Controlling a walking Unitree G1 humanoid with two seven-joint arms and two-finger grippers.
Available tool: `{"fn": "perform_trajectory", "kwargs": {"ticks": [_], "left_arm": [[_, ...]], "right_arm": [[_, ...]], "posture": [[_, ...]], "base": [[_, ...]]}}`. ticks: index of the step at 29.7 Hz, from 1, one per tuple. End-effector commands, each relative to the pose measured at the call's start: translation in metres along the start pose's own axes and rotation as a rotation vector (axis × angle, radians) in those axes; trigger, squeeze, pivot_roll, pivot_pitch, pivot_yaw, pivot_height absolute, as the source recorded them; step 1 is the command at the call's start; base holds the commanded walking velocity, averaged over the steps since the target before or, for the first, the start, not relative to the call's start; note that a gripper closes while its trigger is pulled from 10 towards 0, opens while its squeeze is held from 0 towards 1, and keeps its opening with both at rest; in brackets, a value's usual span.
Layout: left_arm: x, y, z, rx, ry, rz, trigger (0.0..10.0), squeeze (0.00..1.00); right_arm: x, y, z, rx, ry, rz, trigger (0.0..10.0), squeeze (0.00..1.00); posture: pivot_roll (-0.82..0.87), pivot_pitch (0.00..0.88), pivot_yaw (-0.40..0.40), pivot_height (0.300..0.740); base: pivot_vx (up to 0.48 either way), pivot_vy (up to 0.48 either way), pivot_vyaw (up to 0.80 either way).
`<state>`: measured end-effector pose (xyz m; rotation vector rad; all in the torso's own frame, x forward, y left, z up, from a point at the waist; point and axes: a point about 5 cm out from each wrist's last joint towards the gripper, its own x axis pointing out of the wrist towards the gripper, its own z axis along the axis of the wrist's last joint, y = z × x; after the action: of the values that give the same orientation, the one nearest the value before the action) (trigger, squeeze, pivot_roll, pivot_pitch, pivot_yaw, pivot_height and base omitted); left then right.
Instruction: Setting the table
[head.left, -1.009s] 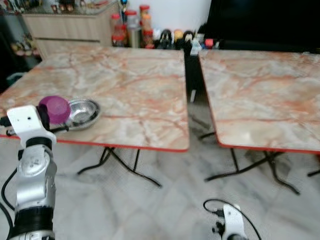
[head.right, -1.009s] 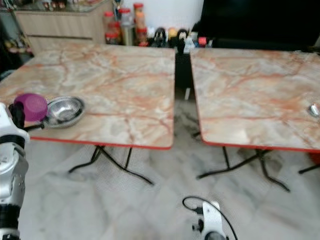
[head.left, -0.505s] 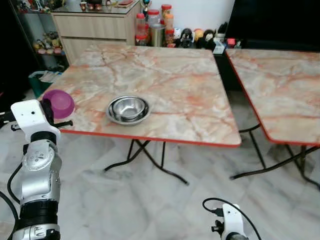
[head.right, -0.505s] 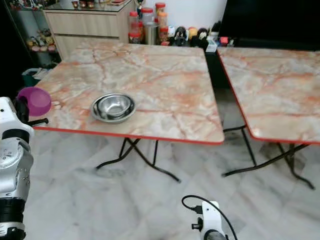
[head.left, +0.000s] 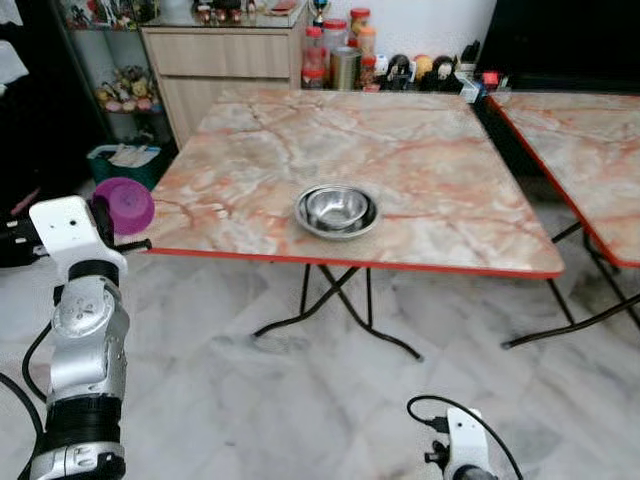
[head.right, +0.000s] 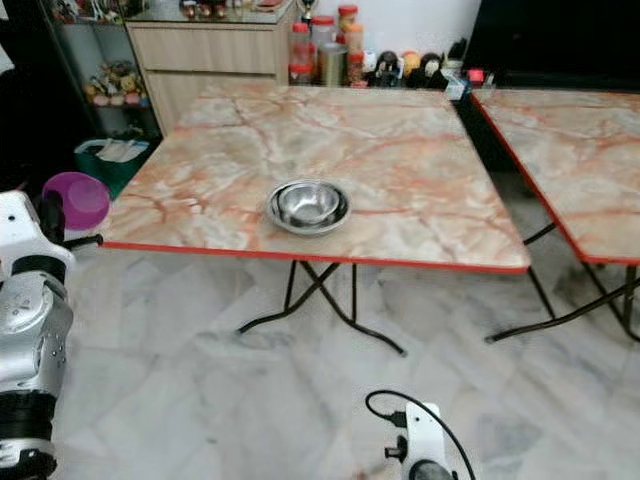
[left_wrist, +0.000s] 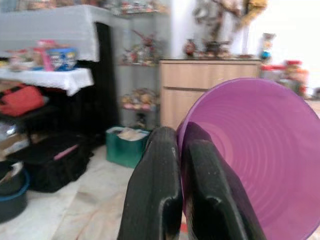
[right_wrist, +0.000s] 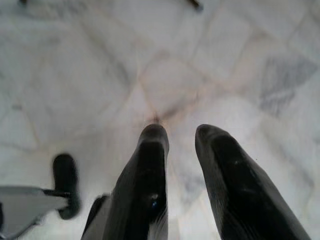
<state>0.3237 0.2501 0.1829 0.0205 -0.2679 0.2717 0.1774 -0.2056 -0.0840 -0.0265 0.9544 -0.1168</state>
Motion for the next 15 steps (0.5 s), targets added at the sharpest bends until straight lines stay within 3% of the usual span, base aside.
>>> {"fn": "perform_trajectory", "kwargs": {"ticks": [1, 11, 15], "left_arm": [[0.0022, -0.0012, 0.0021, 0.011, 0.004, -0.018, 10.0, 0.0], [0.0024, -0.0023, 0.0043, 0.0, -0.007, -0.022, 10.0, 0.0], [0.0034, -0.0015, 0.0048, 0.003, -0.009, -0.025, 10.0, 0.0]], "right_arm": [[0.0009, 0.0026, 0.0052, 0.009, -0.019, 0.005, 10.0, 0.0], [0.0007, 0.003, 0.004, 0.006, -0.017, 0.004, 10.0, 0.0], [0.0006, 0.0024, 0.0041, -0.019, -0.018, -0.002, 10.0, 0.0]], "posture": [[0.1, 0.0, -0.011, 0.74], [0.1, 0.0, -0.005, 0.74], [0.1, 0.0, -0.003, 0.74]], "base": [[0.0, 0.0, 0.0], [0.0, 0.0, 0.0], [0.25, 0.0, 0.0]]}}
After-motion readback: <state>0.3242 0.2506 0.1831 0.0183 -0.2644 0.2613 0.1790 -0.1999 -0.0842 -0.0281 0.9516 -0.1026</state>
